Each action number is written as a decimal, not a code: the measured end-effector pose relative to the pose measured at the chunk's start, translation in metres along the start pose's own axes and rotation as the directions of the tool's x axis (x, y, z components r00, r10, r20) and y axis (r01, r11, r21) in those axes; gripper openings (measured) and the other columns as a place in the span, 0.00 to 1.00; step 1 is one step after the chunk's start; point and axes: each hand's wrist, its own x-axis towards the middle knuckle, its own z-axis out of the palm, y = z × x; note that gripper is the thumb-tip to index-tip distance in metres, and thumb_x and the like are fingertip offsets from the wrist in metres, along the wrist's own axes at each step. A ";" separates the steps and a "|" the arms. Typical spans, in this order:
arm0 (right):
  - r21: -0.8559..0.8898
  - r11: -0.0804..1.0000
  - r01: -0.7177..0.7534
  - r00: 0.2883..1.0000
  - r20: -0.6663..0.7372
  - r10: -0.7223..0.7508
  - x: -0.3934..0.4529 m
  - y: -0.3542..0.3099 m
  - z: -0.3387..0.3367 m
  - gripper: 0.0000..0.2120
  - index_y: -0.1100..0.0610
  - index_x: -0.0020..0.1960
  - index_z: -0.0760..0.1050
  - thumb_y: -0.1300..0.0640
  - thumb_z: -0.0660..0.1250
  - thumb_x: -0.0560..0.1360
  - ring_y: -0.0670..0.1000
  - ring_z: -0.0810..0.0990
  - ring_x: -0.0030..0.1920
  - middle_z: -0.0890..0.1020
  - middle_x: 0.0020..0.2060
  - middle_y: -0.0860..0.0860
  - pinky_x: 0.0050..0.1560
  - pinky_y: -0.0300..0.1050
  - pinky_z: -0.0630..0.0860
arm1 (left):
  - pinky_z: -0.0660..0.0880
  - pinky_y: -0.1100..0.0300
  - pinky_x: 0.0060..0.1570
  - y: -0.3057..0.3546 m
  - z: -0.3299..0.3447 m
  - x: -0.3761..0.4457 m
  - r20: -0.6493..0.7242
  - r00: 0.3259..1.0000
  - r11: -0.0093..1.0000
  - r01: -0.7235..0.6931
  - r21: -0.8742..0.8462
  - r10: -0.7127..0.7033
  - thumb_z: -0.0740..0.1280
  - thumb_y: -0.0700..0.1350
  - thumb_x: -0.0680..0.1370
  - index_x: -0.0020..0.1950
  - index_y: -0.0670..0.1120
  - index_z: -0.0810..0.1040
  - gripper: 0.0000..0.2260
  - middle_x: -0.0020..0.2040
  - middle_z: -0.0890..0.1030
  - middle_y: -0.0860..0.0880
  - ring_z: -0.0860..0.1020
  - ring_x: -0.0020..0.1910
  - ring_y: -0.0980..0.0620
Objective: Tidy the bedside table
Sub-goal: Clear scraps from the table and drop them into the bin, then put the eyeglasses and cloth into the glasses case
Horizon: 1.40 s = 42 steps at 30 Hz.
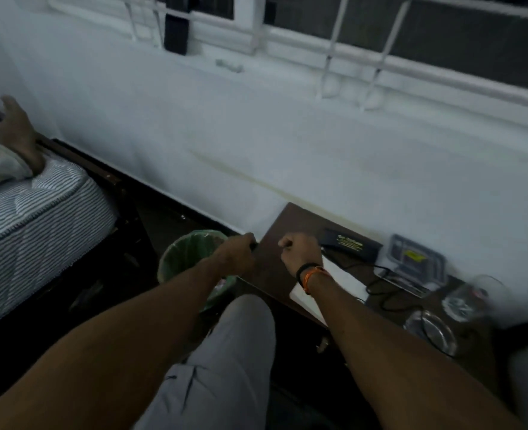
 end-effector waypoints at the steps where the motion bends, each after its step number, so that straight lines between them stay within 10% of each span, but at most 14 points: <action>1: -0.001 1.000 -0.016 1.000 -0.013 0.016 -0.007 0.011 -0.014 0.10 0.58 0.44 0.82 0.67 0.64 0.70 0.56 0.81 0.53 0.85 0.48 0.53 0.55 0.49 0.78 | 0.74 0.54 0.53 0.016 0.004 -0.003 0.037 0.999 1.000 -0.021 0.018 0.020 0.64 0.53 0.70 0.62 0.38 0.75 0.25 0.57 0.81 0.39 0.79 0.56 0.40; 13: -0.047 0.979 -0.201 0.976 -0.100 0.195 -0.083 0.117 -0.104 0.14 0.55 0.48 0.83 0.67 0.64 0.68 0.55 0.81 0.54 0.84 0.51 0.52 0.55 0.46 0.78 | 0.67 0.69 0.46 0.119 0.070 -0.009 0.155 0.954 0.956 -0.274 0.101 0.257 0.70 0.40 0.74 0.61 0.38 0.76 0.16 0.54 0.83 0.43 0.80 0.50 0.48; 26: -0.230 0.947 -0.222 0.964 -0.196 0.179 -0.108 0.187 -0.079 0.17 0.55 0.50 0.82 0.59 0.63 0.63 0.60 0.78 0.52 0.84 0.47 0.54 0.53 0.51 0.76 | 0.72 0.61 0.49 0.126 0.137 0.026 0.097 0.939 0.944 -0.328 -0.040 0.331 0.67 0.37 0.75 0.60 0.41 0.78 0.13 0.55 0.80 0.45 0.77 0.51 0.49; 42: -0.407 0.895 -0.183 0.955 -0.289 0.064 -0.086 0.228 -0.049 0.06 0.53 0.37 0.82 0.60 0.69 0.62 0.56 0.75 0.44 0.82 0.34 0.49 0.40 0.44 0.70 | 0.72 0.60 0.45 0.124 0.156 0.092 -0.318 0.859 0.895 -0.442 -0.068 0.400 0.67 0.34 0.73 0.49 0.44 0.75 0.08 0.49 0.77 0.47 0.75 0.49 0.49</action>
